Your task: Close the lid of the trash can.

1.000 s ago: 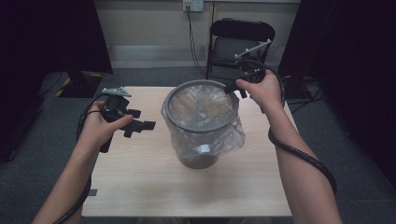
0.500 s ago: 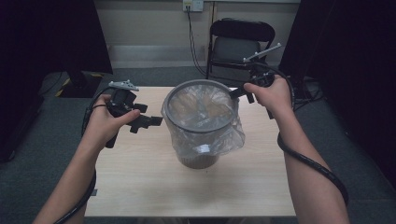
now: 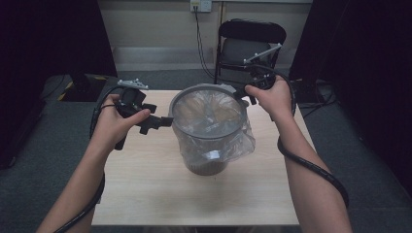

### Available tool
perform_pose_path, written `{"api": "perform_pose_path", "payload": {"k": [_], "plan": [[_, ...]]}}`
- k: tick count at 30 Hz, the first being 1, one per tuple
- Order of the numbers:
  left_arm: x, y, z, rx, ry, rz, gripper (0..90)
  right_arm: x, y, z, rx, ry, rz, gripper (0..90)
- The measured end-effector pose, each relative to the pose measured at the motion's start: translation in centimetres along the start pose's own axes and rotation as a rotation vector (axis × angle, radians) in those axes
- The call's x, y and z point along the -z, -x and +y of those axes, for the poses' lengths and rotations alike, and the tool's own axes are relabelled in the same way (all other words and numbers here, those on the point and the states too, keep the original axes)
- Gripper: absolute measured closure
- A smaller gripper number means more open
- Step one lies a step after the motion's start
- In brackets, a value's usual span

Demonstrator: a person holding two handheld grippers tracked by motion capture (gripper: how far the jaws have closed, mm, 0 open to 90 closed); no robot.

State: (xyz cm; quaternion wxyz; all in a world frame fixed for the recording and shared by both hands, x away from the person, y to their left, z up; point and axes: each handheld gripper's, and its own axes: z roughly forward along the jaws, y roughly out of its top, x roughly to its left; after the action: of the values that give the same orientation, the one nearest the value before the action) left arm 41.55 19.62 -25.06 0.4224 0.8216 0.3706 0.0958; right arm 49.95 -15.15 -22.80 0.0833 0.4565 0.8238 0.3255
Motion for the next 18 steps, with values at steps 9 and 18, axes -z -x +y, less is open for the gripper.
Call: {"api": "perform_pose_path", "payload": {"k": [9, 18], "plan": [[-0.3, 0.9, 0.9, -0.013, 0.007, 0.008, 19.0, 0.1, 0.1, -0.2, 0.021, 0.015, -0.013, 77.4], [-1.7, 0.4, 1.5, 0.004, 0.011, 0.042, 19.0, -0.7, 0.4, 0.1, 0.039, 0.023, -0.021, 80.1]]}}
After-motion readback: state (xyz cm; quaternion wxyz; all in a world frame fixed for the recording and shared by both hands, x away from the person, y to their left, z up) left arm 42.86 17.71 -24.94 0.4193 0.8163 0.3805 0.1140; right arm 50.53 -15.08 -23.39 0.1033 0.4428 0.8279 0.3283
